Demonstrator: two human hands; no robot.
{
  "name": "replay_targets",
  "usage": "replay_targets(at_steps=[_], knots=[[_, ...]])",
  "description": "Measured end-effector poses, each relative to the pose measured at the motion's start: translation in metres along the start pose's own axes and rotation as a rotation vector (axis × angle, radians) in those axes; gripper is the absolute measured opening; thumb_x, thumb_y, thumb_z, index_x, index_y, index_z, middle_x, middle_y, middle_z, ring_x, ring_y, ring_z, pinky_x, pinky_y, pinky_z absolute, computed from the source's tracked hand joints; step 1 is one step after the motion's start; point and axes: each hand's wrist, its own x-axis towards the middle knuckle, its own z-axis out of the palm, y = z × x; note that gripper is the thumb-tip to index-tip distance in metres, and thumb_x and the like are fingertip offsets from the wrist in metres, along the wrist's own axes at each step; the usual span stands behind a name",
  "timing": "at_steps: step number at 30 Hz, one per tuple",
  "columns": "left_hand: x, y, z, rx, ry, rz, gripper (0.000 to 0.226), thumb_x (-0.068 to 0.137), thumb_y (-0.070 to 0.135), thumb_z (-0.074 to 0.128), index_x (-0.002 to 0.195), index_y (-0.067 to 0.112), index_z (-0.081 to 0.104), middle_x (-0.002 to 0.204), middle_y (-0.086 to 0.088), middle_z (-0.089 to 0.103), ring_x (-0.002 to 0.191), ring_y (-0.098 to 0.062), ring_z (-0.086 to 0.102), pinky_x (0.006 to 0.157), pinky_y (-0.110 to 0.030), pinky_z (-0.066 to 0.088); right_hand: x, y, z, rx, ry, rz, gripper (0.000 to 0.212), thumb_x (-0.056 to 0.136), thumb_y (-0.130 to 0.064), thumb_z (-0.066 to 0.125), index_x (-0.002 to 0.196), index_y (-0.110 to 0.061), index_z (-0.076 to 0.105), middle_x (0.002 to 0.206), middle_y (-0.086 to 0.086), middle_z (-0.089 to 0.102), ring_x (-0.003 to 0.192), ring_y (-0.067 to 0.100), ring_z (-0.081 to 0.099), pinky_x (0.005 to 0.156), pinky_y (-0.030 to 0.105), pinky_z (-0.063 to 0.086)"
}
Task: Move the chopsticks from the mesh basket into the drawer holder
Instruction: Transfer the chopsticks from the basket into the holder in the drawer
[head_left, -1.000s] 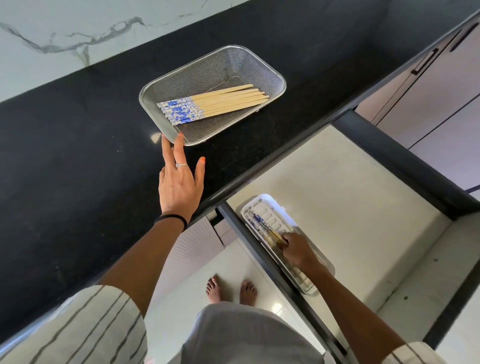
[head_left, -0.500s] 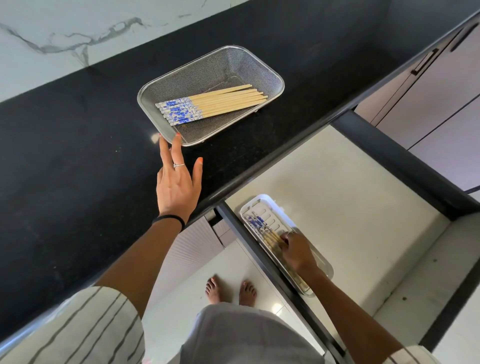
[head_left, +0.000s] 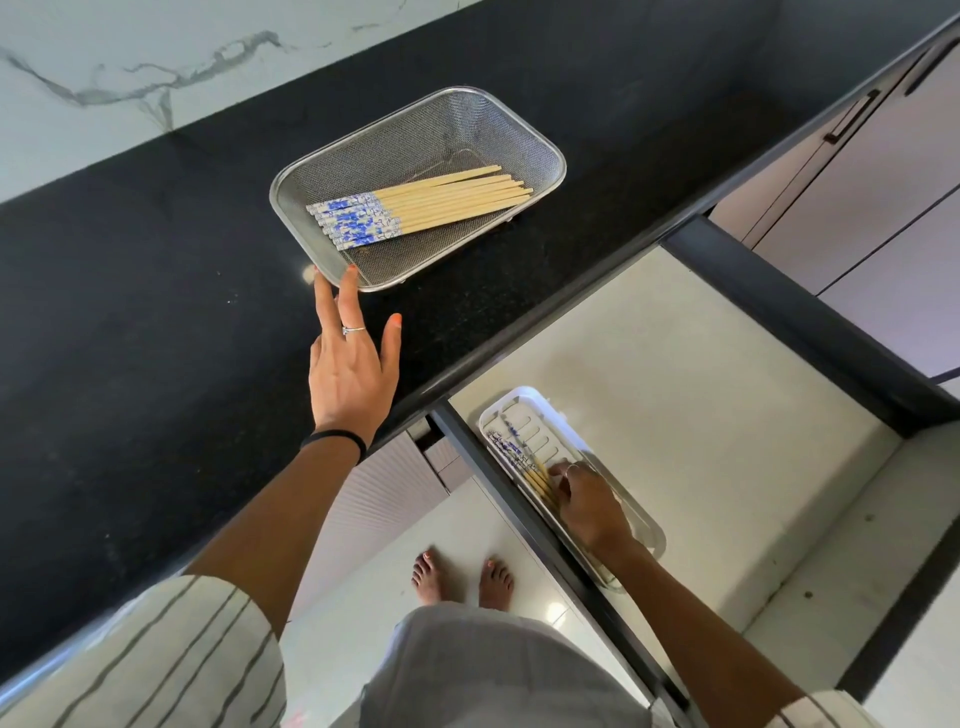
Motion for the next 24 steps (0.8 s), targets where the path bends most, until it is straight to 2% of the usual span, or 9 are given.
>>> replay_targets(at_steps=[8, 12, 16, 19, 22, 24], knots=[[0.000, 0.000, 0.000, 0.000, -0.004, -0.012, 0.063, 0.100, 0.044, 0.041, 0.153, 0.020, 0.016, 0.163, -0.011, 0.009, 0.112, -0.045, 0.058, 0.097, -0.054, 0.047, -0.003, 0.004, 0.001, -0.092, 0.004, 0.057, 0.037, 0.092, -0.006, 0.047, 0.126, -0.019, 0.057, 0.131, 0.004, 0.057, 0.120, 0.025, 0.056, 0.095, 0.038, 0.050], [0.000, -0.001, 0.001, -0.004, -0.001, 0.008, 0.062, 0.101, 0.042, 0.041, 0.153, 0.020, 0.015, 0.163, -0.012, 0.010, 0.113, -0.041, 0.058, 0.100, -0.053, 0.045, -0.003, 0.006, 0.000, -0.069, -0.037, 0.038, 0.034, 0.093, -0.009, 0.046, 0.121, -0.020, 0.059, 0.122, 0.004, 0.065, 0.112, 0.024, 0.060, 0.090, 0.034, 0.050], [0.000, -0.001, 0.001, -0.005, -0.007, 0.000, 0.063, 0.101, 0.043, 0.041, 0.153, 0.021, 0.015, 0.163, -0.011, 0.009, 0.109, -0.042, 0.060, 0.099, -0.053, 0.046, -0.001, 0.010, -0.008, -0.022, -0.060, 0.020, 0.027, 0.095, -0.015, 0.047, 0.118, -0.017, 0.062, 0.116, 0.005, 0.068, 0.104, 0.022, 0.064, 0.091, 0.039, 0.054], [0.000, 0.000, 0.000, -0.006, -0.010, -0.005, 0.063, 0.100, 0.043, 0.041, 0.153, 0.021, 0.015, 0.163, -0.010, 0.008, 0.107, -0.043, 0.059, 0.097, -0.054, 0.047, -0.003, 0.013, -0.006, -0.054, -0.058, 0.048, 0.026, 0.095, -0.019, 0.048, 0.116, -0.015, 0.062, 0.114, 0.005, 0.068, 0.101, 0.022, 0.065, 0.088, 0.037, 0.055], [0.000, 0.000, 0.000, -0.007, -0.014, -0.010, 0.063, 0.100, 0.043, 0.041, 0.153, 0.021, 0.015, 0.163, -0.011, 0.008, 0.107, -0.044, 0.059, 0.097, -0.054, 0.048, -0.003, 0.012, -0.003, -0.024, -0.089, 0.073, 0.028, 0.092, -0.012, 0.050, 0.118, -0.012, 0.061, 0.114, 0.006, 0.068, 0.103, 0.024, 0.065, 0.090, 0.039, 0.054], [0.000, 0.000, -0.001, -0.004, -0.014, -0.008, 0.063, 0.100, 0.044, 0.041, 0.153, 0.021, 0.015, 0.163, -0.011, 0.008, 0.107, -0.044, 0.059, 0.096, -0.055, 0.048, -0.001, 0.012, -0.002, 0.017, -0.103, 0.079, 0.026, 0.089, -0.007, 0.050, 0.112, -0.010, 0.063, 0.108, 0.008, 0.069, 0.102, 0.026, 0.065, 0.090, 0.040, 0.054]])
